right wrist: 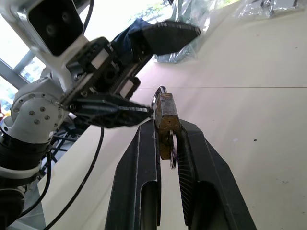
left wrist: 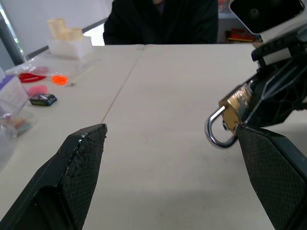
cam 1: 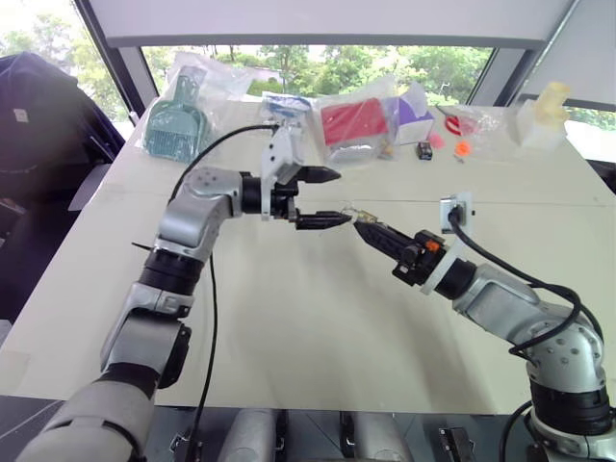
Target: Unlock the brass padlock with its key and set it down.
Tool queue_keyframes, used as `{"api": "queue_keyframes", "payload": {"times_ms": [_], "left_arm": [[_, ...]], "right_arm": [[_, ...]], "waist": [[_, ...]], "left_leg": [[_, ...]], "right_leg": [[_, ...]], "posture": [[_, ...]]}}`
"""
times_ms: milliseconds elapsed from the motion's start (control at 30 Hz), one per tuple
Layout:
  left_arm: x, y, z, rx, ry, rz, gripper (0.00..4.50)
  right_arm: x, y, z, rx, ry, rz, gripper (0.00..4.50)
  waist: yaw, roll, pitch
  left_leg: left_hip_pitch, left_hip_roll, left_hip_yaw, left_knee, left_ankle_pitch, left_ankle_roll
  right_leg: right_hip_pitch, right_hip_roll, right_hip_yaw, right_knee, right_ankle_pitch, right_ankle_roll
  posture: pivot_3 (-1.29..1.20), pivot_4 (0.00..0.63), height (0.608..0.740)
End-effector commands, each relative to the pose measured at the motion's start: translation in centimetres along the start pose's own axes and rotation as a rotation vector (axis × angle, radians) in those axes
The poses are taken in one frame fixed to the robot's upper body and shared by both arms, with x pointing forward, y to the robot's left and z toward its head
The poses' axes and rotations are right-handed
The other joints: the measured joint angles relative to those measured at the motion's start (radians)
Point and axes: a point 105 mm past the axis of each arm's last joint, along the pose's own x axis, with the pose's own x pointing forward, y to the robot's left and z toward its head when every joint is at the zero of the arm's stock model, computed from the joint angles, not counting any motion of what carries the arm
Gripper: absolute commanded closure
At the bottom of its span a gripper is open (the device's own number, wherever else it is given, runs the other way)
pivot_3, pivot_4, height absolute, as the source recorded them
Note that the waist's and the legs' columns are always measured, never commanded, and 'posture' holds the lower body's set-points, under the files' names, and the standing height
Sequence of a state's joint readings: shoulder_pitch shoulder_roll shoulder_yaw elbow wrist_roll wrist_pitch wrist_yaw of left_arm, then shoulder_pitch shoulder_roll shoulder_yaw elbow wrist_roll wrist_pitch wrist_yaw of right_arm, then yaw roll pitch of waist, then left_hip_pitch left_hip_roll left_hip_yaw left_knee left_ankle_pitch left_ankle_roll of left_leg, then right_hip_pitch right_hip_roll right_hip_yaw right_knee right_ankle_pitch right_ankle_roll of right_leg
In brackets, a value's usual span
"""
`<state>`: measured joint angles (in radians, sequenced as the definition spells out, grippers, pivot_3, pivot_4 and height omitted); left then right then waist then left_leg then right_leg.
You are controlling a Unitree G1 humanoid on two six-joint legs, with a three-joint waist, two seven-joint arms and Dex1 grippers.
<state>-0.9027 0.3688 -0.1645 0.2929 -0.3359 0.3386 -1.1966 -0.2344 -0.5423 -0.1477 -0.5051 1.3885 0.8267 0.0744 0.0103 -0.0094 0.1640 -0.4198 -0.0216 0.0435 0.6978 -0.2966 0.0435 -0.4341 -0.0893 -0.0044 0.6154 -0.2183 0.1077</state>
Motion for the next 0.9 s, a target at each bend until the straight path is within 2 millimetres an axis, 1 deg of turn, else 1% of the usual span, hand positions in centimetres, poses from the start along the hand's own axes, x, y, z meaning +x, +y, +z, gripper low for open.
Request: {"api": "queue_keyframes", "payload": {"times_ms": [33,133,367,533,600,800,900], "left_arm": [[-0.2,0.0,1.1,0.058,-0.012,0.0,0.07],[0.0,0.3,1.0,0.063,-0.006,0.014,0.07],[1.3,0.8,1.0,0.097,-0.005,0.026,0.07],[2.0,1.3,1.4,0.112,-0.021,0.041,0.07],[2.1,1.8,1.7,0.123,-0.041,0.074,0.07],[1.9,2.3,2.2,0.131,-0.065,0.101,0.07],[1.0,2.3,1.4,0.103,-0.037,0.109,0.07]], "right_arm": [[-0.3,1.0,1.1,-0.021,-0.043,0.036,4.45],[-0.2,1.3,1.0,-0.018,-0.035,0.053,4.45],[0.0,2.0,0.4,-0.008,-0.008,0.086,4.45],[0.0,2.3,0.0,0.001,0.0,0.091,4.45],[-0.1,2.2,-0.1,0.006,0.001,0.085,4.45],[-0.2,1.9,-0.2,0.016,-0.003,0.065,4.45],[-0.3,1.0,0.2,0.043,-0.033,0.025,4.45]], "waist": [[0.0,0.0,0.0],[0.0,0.0,0.0],[0.0,0.0,0.0],[0.0,0.0,0.0],[0.001,0.0,0.0],[0.0,0.0,0.0],[0.0,0.0,0.0]], "left_leg": [[0.0,0.0,0.0,0.0,0.0,0.0],[0.0,0.0,0.0,0.0,0.0,0.0],[-0.001,0.0,0.0,0.0,0.0,0.0],[-0.003,0.0,0.0,0.0,0.0,0.0],[-0.004,0.0,0.0,0.0,0.0,0.0],[-0.006,0.0,0.0,0.0,0.0,0.0],[-0.006,0.0,0.0,0.0,0.0,0.0]], "right_leg": [[0.0,0.0,0.0,0.0,0.0,0.0],[0.0,0.0,0.0,0.0,0.0,0.0],[0.0,-0.001,0.0,-0.001,0.0,0.0],[-0.003,-0.001,0.0,-0.001,0.0,0.0],[-0.004,-0.001,0.0,-0.001,0.001,0.001],[-0.006,0.0,0.0,-0.001,0.002,0.003],[-0.006,0.0,0.0,-0.001,0.002,0.003]], "posture": [[0.0,0.15,0.74],[0.0,0.15,0.74],[0.0,0.15,0.74],[0.0,0.15,0.74],[0.0,0.15,0.74],[0.0,0.15,0.74],[0.0,0.15,0.74]]}}
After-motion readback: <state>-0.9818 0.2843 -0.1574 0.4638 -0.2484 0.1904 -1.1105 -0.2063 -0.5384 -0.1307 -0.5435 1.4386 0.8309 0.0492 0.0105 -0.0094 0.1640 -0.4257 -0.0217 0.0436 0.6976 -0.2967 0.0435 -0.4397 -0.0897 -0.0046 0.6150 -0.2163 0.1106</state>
